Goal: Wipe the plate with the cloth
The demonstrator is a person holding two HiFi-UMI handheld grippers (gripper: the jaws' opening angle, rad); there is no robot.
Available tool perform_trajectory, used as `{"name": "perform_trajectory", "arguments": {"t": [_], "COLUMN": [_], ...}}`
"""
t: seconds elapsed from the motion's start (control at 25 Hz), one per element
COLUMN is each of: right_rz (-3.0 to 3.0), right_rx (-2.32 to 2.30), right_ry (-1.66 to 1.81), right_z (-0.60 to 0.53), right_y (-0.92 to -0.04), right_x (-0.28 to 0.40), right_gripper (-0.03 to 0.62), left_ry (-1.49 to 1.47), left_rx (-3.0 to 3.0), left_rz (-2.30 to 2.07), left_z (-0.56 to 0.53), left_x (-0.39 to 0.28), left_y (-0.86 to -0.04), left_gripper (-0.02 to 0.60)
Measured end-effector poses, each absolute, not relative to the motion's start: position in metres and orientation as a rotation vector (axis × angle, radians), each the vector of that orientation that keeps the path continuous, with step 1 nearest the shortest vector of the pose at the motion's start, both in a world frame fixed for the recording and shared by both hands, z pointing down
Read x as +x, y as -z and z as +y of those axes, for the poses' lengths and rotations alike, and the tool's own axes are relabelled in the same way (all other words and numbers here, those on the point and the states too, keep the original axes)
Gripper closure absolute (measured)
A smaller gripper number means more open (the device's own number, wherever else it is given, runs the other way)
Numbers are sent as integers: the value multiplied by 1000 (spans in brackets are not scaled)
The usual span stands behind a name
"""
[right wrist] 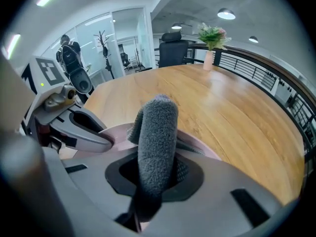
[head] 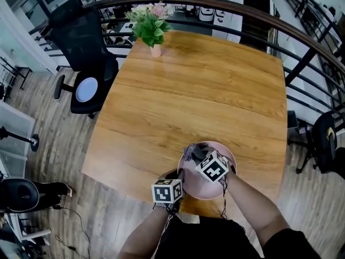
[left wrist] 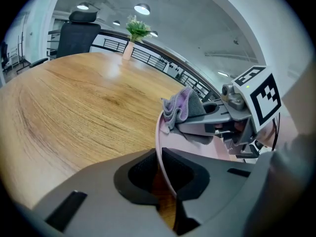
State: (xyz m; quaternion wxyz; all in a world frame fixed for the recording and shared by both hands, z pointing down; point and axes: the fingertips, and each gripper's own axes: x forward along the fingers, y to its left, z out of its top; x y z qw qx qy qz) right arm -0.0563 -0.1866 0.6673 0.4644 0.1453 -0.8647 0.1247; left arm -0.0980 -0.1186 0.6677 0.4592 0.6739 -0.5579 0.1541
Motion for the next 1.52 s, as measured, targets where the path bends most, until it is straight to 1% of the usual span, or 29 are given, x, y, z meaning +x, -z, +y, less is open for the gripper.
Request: {"name": "perform_trajectory", "arguments": {"t": [0.24, 0.4, 0.64, 1.04, 1.52], "right_rz": [-2061, -2021, -1943, -1881, -1890], "right_rx": [482, 565, 622, 672, 748], "right_ry": [-361, -339, -398, -477, -587], "right_z": [-211, -227, -228, -199, -140], "right_y": [-668, -666, -667, -666, -659], "right_x": [-28, -9, 28, 72, 88], "right_gripper": [522, 522, 522, 522, 522], "left_ry": [-378, -373, -376, -375, -340], "left_rx": [1660, 1653, 1650, 1645, 1627], "left_rz": [-1377, -1367, -1372, -1380, -1368], "left_z": [-120, -118, -118, -118, -116], "left_x": [-97, -98, -98, -98, -98], "left_y": [-666, -668, -666, -667, -668], "left_gripper": [531, 532, 532, 534, 538]}}
